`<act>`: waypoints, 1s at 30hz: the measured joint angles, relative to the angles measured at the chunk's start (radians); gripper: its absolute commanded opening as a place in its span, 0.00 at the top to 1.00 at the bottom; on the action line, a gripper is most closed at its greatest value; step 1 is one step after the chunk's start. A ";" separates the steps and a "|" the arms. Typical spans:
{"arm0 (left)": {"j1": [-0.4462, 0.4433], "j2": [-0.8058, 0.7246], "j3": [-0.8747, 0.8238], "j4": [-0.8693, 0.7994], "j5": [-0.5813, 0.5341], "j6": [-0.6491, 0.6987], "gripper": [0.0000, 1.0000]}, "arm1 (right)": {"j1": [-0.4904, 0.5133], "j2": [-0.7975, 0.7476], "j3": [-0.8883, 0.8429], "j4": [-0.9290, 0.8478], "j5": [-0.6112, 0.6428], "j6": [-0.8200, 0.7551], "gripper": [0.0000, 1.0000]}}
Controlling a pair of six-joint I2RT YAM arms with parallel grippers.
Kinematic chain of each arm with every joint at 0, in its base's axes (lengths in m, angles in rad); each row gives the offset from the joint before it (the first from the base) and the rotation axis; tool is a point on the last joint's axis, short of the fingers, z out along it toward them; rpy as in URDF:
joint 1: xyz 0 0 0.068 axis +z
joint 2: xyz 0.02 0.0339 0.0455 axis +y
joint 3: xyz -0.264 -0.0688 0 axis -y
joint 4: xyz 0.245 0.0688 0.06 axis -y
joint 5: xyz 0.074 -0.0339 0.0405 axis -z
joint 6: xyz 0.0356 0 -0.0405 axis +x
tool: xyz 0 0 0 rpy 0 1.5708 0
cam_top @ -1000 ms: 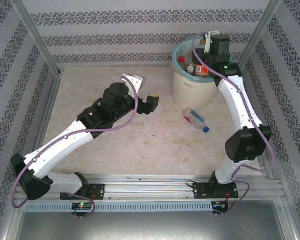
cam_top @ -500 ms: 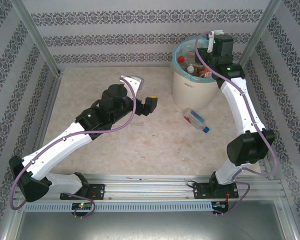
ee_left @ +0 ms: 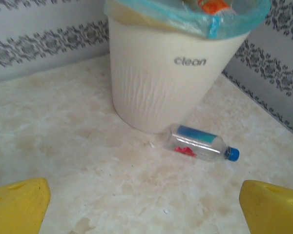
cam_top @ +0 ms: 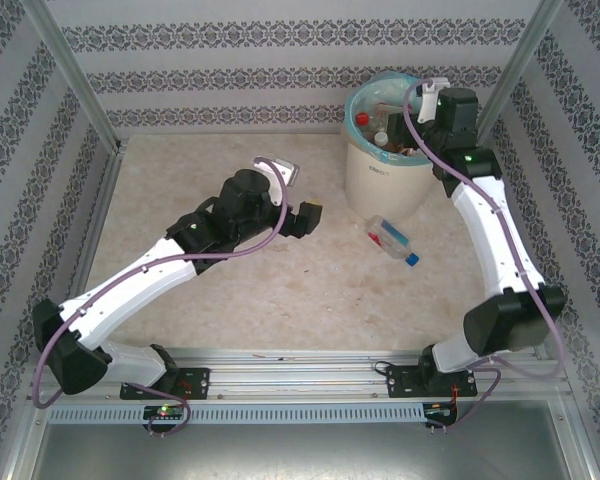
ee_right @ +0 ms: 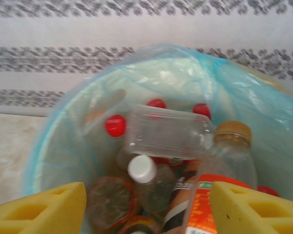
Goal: Put the plastic bottles in the bin
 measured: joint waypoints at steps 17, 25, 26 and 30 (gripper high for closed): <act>0.000 0.232 0.033 0.016 0.224 -0.179 0.05 | 0.132 -0.437 -0.650 0.112 -0.203 -0.119 0.31; 0.000 0.386 0.033 0.092 0.325 -0.305 0.07 | 0.039 -0.425 -0.832 0.150 -0.141 -0.114 0.27; 0.000 0.399 0.033 0.097 0.333 -0.317 0.07 | 0.034 -0.414 -0.843 0.156 -0.130 -0.111 0.27; 0.000 0.434 0.033 0.104 0.360 -0.347 0.07 | 0.021 -0.332 -0.870 0.209 -0.095 -0.098 0.23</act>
